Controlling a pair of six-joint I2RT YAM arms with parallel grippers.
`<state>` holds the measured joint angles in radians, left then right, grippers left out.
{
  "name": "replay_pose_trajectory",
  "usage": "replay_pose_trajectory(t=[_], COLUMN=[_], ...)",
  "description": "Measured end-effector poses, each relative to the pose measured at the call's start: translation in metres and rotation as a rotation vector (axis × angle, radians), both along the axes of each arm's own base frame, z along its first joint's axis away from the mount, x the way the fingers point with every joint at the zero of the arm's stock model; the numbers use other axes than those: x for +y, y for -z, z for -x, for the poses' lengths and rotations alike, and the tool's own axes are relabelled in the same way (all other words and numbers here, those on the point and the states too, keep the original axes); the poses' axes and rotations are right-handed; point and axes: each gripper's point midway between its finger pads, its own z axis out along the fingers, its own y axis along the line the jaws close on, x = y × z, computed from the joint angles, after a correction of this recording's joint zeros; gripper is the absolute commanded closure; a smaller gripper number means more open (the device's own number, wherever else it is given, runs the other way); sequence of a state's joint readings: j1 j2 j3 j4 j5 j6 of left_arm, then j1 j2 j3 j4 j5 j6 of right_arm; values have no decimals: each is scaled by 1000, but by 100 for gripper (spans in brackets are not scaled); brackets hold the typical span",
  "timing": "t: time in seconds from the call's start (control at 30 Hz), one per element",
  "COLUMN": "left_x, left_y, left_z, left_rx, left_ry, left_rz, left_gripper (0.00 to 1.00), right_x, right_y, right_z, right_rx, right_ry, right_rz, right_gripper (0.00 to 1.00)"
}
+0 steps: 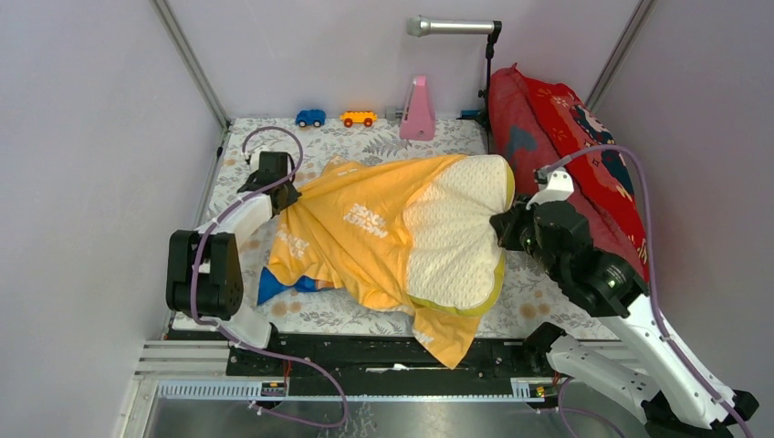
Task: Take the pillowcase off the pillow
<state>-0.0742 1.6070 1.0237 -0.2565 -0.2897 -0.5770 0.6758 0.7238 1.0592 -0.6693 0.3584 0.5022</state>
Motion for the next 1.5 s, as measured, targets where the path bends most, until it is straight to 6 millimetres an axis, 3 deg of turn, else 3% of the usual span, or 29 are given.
replay_pose_trajectory(t=[0.1, 0.17, 0.3, 0.47, 0.63, 0.7, 0.73, 0.8, 1.03, 1.27, 1.5], left_x=[-4, -9, -33, -80, -121, -134, -140, -145, -134, -194, -261], left_y=[-7, -20, -65, -121, -144, -145, -144, -142, -127, -128, -99], left_z=[2, 8, 18, 30, 50, 60, 65, 71, 80, 99, 143], left_rx=[-32, -75, -199, -357, -440, -457, -462, -474, -471, -468, -373], left_ry=[19, 31, 86, 223, 368, 420, 446, 466, 384, 637, 938], left_rz=[42, 59, 70, 89, 110, 120, 129, 143, 202, 270, 249], left_gripper=[95, 84, 49, 31, 22, 3, 1, 1, 3, 7, 11], right_x=[5, 10, 26, 41, 47, 48, 48, 47, 44, 40, 39], right_y=[9, 18, 47, 79, 81, 82, 83, 87, 92, 96, 97], right_z=[-5, -9, -16, -17, -16, -15, -14, -12, -4, 0, 1], right_rx=[26, 50, 129, 226, 231, 231, 231, 234, 233, 197, 182], right_ry=[-5, -12, -54, -107, -133, -140, -141, -146, -159, -157, -155], right_rz=[18, 33, 63, 92, 76, 71, 70, 68, 58, 35, 27], right_gripper=[100, 100, 100, 99, 96, 94, 94, 94, 94, 91, 91])
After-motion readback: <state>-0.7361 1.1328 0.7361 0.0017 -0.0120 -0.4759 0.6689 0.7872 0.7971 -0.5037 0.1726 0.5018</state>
